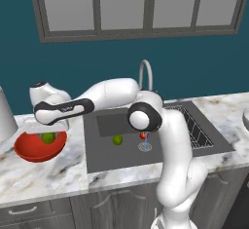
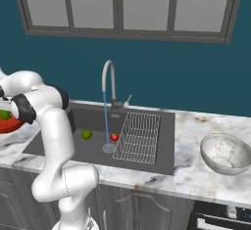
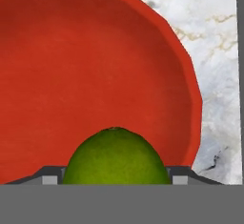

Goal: Pick the limes from the sink and place them in one bowl. Place the tomato in the other bowl. Then turn off the sink faucet.

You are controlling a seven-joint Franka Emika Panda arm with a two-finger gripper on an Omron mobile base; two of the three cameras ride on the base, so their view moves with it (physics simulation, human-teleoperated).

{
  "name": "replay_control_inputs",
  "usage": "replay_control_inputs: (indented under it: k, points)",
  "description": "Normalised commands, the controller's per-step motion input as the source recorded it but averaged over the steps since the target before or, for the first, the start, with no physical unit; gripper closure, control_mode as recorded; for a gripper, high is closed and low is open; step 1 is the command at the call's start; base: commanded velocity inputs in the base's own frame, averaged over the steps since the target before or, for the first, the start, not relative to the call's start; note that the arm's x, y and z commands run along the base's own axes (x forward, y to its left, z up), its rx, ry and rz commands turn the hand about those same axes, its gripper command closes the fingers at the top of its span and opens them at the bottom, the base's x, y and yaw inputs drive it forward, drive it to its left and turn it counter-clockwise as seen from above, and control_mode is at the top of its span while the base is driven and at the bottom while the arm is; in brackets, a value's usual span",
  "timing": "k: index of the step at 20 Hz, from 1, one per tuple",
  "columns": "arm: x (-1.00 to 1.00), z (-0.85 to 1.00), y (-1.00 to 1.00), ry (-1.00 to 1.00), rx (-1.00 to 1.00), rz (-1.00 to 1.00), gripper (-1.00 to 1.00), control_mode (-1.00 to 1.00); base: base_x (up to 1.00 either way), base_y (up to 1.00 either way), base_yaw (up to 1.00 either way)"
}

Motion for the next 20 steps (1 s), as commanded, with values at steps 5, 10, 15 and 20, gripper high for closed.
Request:
replay_control_inputs:
  k: [5, 10, 15, 20]
  points:
    - [0.0, -0.13, 0.0, -0.04, 0.05, 0.0, 1.0, -1.0, 0.0, 0.0, 0.0]
    - [0.0, -0.17, 0.0, -0.02, 0.02, 0.0, 1.0, -1.0, 0.0, 0.0, 0.0]
    - [0.0, -0.11, 0.0, -0.02, 0.01, 0.0, 1.0, -1.0, 0.0, 0.0, 0.0]
    - [0.0, -0.06, 0.0, 0.0, 0.0, 0.0, -1.0, -1.0, 0.0, 0.0, 0.0]
